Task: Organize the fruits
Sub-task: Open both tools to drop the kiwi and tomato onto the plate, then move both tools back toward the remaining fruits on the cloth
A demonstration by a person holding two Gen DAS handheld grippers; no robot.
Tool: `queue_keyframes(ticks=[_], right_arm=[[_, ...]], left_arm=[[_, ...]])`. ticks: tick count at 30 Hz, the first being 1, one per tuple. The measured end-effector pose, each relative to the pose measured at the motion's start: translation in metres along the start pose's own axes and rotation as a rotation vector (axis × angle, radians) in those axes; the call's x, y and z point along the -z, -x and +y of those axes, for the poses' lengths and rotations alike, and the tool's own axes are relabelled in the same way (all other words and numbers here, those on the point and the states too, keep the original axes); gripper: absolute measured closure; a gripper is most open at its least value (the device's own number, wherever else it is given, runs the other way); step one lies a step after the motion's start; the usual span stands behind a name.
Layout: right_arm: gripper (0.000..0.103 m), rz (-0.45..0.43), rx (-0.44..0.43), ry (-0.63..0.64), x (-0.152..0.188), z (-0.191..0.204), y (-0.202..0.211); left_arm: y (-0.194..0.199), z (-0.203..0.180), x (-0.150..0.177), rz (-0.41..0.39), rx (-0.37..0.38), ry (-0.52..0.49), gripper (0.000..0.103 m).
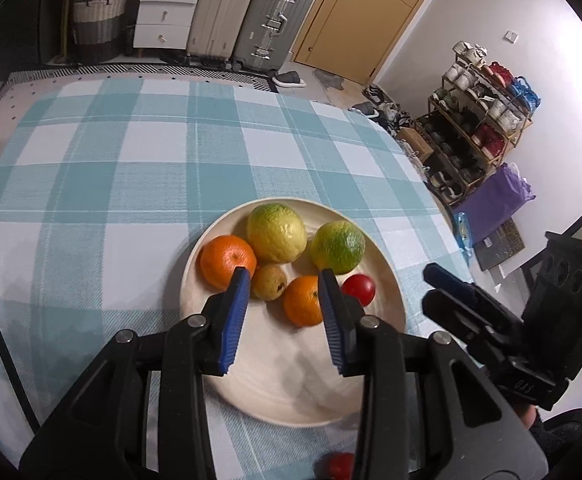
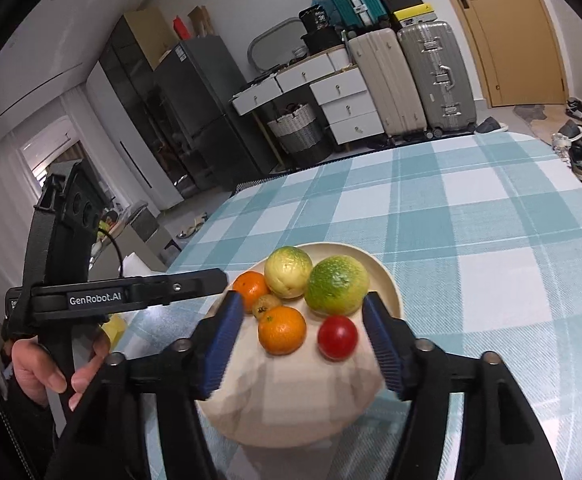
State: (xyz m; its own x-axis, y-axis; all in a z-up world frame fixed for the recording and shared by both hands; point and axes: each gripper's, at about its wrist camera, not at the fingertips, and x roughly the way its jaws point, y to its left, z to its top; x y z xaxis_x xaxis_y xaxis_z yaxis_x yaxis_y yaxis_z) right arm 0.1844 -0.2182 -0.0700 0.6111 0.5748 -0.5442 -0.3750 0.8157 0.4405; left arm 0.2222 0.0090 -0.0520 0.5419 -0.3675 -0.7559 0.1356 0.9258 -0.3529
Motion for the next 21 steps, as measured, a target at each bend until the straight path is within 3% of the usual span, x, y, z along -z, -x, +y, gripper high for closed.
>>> queue_keyframes(ticks=[4,9,14,18,21], right_arm=[[0.033,0.003,0.012,-0.003,0.008,0.000,0.014],[0.021,-0.002,0.033,0.009,0.018,0.005,0.030],[0.016,-0.003,0.042,0.021,0.027,0.013,0.044],[0.010,-0.012,0.049,0.026,0.034,0.019,0.054],[0.008,-0.020,0.055,0.027,0.037,0.022,0.059]], left_arm=[[0.013,0.000,0.014,-0.014,-0.035,0.011,0.069],[0.022,-0.002,0.035,-0.013,-0.074,0.018,0.062],[0.029,-0.011,0.053,-0.032,-0.173,-0.009,0.045],[0.037,-0.019,0.065,-0.039,-0.192,-0.032,0.043],[0.044,-0.026,0.072,-0.059,-0.216,-0.049,0.031]])
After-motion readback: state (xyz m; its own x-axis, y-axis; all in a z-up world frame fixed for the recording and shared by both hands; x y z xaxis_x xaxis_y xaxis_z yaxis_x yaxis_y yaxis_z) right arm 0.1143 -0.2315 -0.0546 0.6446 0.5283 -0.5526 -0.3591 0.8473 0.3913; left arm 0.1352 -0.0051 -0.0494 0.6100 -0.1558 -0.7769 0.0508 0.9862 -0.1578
